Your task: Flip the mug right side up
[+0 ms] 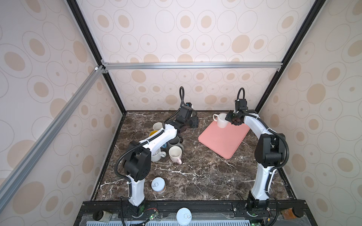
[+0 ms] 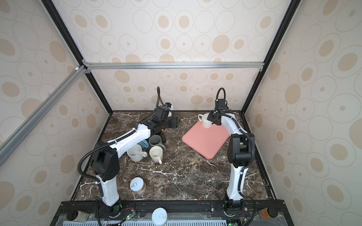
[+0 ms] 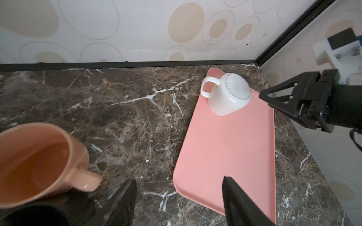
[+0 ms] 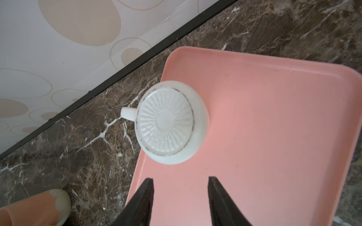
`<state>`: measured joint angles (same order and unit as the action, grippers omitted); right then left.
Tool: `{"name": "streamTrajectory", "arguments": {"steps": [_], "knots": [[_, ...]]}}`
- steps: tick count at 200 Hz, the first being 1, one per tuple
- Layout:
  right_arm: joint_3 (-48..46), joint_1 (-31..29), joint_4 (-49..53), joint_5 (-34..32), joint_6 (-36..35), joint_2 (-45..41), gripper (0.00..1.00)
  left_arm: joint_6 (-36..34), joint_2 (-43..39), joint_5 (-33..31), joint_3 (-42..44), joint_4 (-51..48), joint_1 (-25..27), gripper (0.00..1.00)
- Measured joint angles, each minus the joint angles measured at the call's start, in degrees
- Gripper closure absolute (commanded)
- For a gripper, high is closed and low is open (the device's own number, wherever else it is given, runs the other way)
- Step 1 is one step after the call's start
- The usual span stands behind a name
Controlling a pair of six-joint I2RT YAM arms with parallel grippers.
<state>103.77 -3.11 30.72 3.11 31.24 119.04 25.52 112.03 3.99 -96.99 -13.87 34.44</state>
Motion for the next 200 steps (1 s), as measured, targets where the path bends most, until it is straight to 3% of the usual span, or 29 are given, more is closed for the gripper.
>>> {"name": "streamTrajectory", "arguments": {"steps": [44, 75, 124, 150, 200], "knots": [[7.19, 0.17, 0.24, -0.55, -2.16, 5.6, 0.51, -4.74, 10.4, 5.6, -12.83, -2.51, -0.37, 0.31], [20.24, 0.26, 1.97, -1.2, -4.66, 14.38, 0.51, -5.46, 17.86, 9.09, -22.69, -5.25, -0.92, 0.32], [37.68, 1.05, 4.44, 1.68, -6.93, 27.1, 0.5, -5.51, 20.85, 11.41, -24.98, -8.33, -1.36, 0.32], [36.89, 1.68, 3.54, 6.6, -8.2, 27.93, 0.53, -5.53, 20.72, 11.45, -24.5, -7.98, -1.55, 0.32], [25.66, 2.08, -3.17, 16.52, -11.3, 24.5, 0.58, -5.51, 18.95, 11.32, -18.73, -7.58, -2.32, 0.33]]}}
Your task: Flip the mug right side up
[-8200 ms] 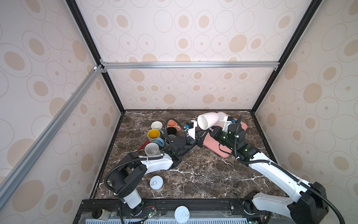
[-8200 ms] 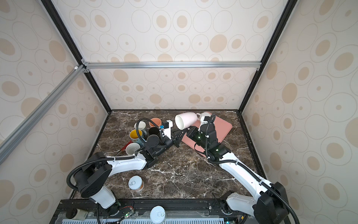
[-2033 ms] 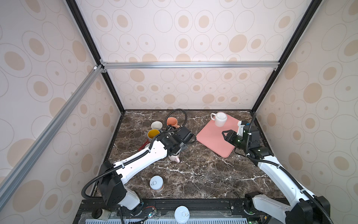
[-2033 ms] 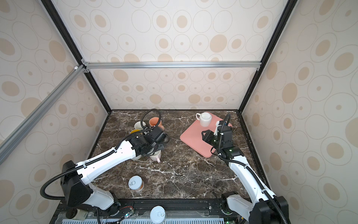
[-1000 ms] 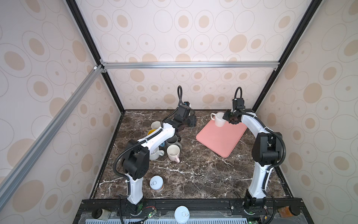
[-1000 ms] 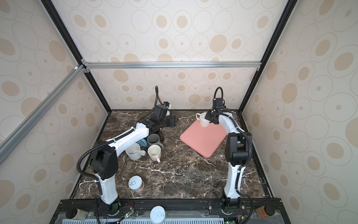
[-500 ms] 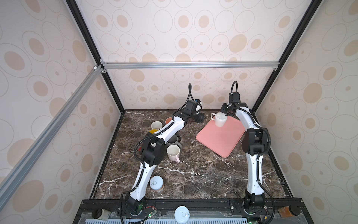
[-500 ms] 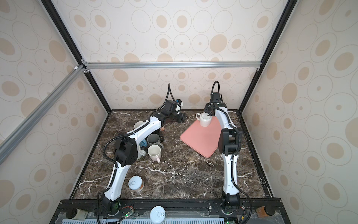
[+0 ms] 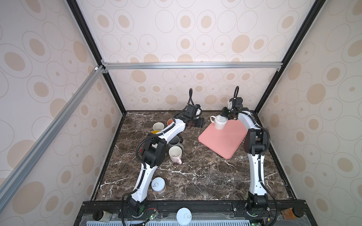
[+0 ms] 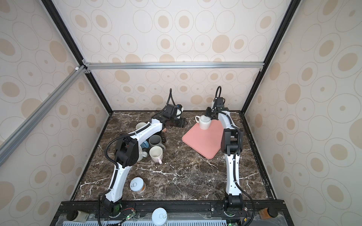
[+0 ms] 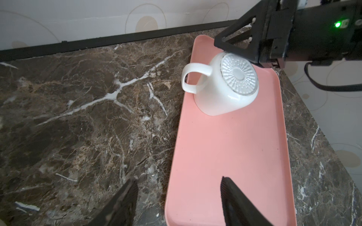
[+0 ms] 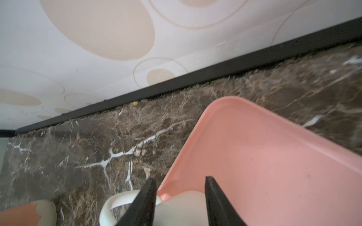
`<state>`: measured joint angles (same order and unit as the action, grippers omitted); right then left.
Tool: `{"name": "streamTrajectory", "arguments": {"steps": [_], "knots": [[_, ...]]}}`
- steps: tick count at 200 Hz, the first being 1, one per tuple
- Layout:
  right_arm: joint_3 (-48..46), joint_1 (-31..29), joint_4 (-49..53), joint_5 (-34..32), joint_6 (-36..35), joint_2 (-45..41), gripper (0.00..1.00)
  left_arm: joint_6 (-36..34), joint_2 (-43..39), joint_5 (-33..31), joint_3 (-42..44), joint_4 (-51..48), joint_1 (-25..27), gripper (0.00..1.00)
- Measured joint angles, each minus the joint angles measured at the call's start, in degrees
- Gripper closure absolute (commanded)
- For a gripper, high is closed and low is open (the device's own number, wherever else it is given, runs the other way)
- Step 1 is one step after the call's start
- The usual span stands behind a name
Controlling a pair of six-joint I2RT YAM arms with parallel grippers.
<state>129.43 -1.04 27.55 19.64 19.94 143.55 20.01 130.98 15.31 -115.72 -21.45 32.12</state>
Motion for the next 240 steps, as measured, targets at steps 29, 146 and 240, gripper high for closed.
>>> {"name": "streamTrajectory", "arguments": {"steps": [29, 146, 240], "knots": [[-3.85, -0.13, -0.02, 4.5, -1.77, -1.55, 0.59, 0.02, -2.38, -0.44, 3.76, 0.57, -0.2, 0.33], [-33.81, -1.46, -3.63, 12.76, -6.21, -21.94, 0.61, 0.17, -16.06, -1.18, 21.05, 7.82, -0.37, 0.36], [-55.6, -2.23, -6.82, 8.74, -3.06, -38.18, 0.64, 1.7, -18.88, 1.57, 26.64, 10.8, 1.84, 0.38]]}}
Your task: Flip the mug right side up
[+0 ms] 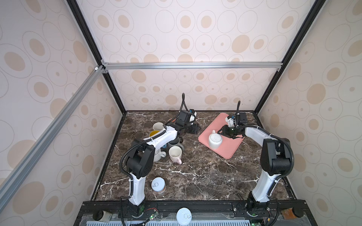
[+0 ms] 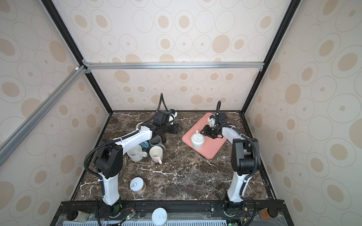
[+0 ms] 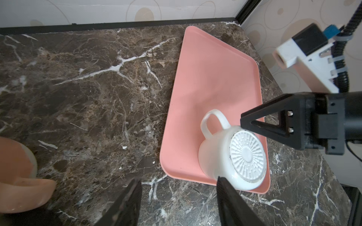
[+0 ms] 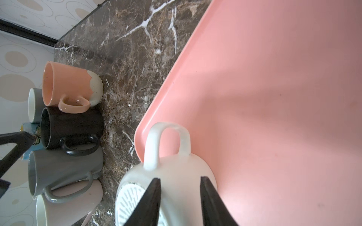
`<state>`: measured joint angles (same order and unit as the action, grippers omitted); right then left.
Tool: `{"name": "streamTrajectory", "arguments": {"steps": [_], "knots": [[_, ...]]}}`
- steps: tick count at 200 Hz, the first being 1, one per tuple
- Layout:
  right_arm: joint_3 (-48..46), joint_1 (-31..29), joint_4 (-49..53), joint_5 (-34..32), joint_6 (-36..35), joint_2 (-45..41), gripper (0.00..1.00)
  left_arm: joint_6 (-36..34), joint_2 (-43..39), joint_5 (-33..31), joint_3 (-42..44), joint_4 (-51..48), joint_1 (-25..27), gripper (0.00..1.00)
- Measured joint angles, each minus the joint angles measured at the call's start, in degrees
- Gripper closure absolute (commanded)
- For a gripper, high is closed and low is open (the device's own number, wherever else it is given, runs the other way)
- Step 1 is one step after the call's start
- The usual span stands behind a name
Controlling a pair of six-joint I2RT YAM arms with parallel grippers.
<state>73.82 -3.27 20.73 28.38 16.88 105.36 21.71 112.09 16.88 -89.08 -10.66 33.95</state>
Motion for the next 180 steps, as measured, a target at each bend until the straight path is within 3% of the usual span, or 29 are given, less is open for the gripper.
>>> {"name": "streamTrajectory", "arguments": {"steps": [45, 105, 180], "knots": [[-7.3, -0.04, 0.07, -4.09, 3.5, -7.43, 0.63, 0.17, 1.42, 0.02, -1.2, -0.26, 4.09, 0.38], [-5.73, -0.04, 3.85, -12.02, 5.44, -8.92, 0.62, 2.93, 7.87, 1.33, -3.28, -0.33, 4.52, 0.55], [10.82, -1.14, 8.02, -9.62, 4.15, 4.83, 0.82, 8.39, 11.45, 2.58, -3.41, 3.32, 8.85, 0.59]]}}
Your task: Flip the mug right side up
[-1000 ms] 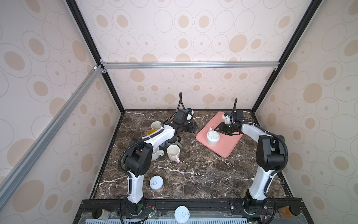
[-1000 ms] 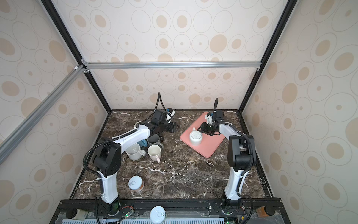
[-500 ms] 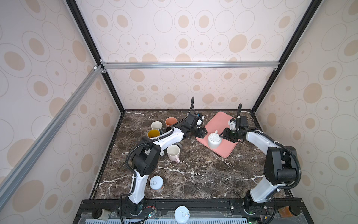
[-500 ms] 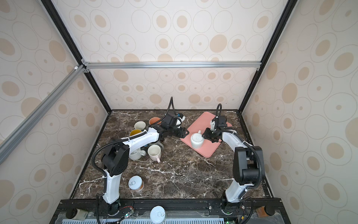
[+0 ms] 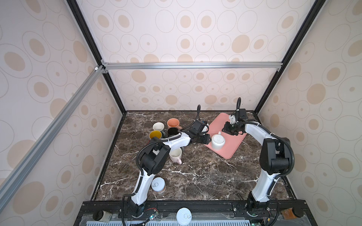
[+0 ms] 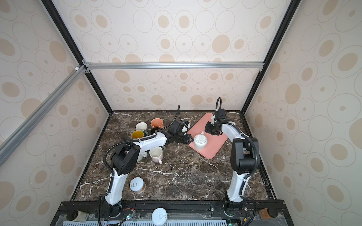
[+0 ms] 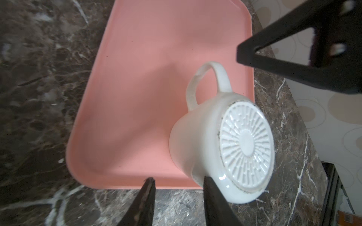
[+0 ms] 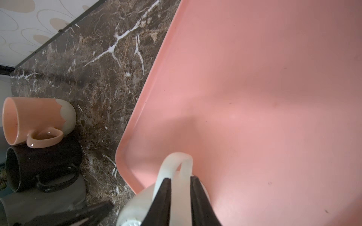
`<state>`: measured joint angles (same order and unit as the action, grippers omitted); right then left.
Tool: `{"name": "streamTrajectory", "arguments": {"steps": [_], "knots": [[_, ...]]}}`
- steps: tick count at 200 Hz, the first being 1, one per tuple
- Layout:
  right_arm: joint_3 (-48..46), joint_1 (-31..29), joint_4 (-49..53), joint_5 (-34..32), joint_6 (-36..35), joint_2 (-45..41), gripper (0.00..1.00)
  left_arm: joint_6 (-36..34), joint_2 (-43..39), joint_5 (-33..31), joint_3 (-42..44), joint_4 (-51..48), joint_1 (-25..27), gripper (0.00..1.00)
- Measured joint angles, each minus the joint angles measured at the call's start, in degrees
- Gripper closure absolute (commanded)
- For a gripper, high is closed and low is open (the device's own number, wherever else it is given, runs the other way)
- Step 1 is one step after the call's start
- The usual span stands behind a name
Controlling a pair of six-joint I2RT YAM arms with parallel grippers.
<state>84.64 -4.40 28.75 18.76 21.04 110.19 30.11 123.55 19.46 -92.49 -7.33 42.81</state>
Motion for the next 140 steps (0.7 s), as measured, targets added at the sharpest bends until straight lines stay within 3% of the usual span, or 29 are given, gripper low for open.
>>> {"name": "streamTrajectory", "arguments": {"steps": [85, 140], "knots": [[3.74, -1.53, 5.38, 8.87, -3.15, 3.1, 0.84, 3.65, 0.81, 0.13, 1.01, 6.84, 7.96, 0.58], [2.45, -0.94, 6.21, 10.64, -3.43, -3.32, 0.79, -5.51, -9.18, 0.02, 11.32, 10.43, 5.16, 0.55]]}}
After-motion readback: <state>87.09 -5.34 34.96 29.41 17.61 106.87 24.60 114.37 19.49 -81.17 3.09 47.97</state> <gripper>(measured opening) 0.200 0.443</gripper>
